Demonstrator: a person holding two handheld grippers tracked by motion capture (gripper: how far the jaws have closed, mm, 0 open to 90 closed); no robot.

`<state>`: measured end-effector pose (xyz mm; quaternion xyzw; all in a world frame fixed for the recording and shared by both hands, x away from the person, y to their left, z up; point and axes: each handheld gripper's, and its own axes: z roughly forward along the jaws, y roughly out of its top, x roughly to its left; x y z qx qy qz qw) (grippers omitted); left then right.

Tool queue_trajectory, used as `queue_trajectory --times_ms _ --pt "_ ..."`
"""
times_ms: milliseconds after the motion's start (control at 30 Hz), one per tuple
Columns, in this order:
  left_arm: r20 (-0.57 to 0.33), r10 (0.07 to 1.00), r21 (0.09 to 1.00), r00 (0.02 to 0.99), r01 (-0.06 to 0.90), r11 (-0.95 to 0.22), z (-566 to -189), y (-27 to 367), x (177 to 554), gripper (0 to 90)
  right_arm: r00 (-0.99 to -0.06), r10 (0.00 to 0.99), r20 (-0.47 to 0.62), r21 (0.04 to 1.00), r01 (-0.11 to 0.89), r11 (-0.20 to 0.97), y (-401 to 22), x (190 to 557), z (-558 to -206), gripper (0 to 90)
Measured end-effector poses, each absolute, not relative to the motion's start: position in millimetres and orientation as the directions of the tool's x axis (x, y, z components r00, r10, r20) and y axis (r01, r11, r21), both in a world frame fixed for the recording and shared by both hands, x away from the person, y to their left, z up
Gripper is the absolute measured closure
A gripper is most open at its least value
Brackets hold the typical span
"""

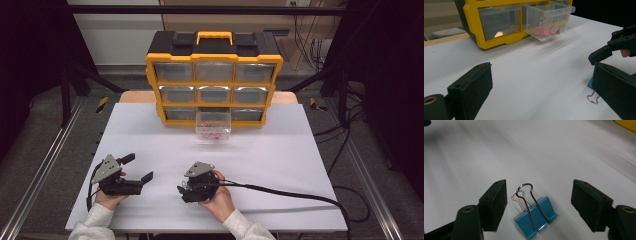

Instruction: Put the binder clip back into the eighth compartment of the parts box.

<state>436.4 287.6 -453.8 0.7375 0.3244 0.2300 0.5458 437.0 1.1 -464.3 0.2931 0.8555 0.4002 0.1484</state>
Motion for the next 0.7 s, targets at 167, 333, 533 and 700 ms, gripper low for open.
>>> queue_trajectory --times_ms 167,333,533,700 --pt "-0.015 0.729 0.954 0.684 0.228 -0.194 -453.9 287.5 436.4 2.7 -0.792 0.61 -0.019 0.767 0.38 0.517 1.5 436.7 -465.0 42.2" --pt "-0.015 0.73 0.954 0.684 0.228 -0.193 -453.8 287.7 436.4 2.8 -0.803 0.595 -0.022 0.759 0.374 0.533 1.6 436.4 -465.6 52.2" --pt "-0.015 0.729 0.954 0.684 0.228 -0.194 -453.9 287.5 436.4 2.8 -0.819 0.573 -0.023 0.757 0.36 0.545 2.0 435.4 -465.9 63.7" --pt "-0.015 0.729 0.954 0.684 0.228 -0.194 -453.9 287.6 436.4 2.8 -0.824 0.566 -0.033 0.757 0.349 0.552 1.5 435.0 -465.0 70.6"
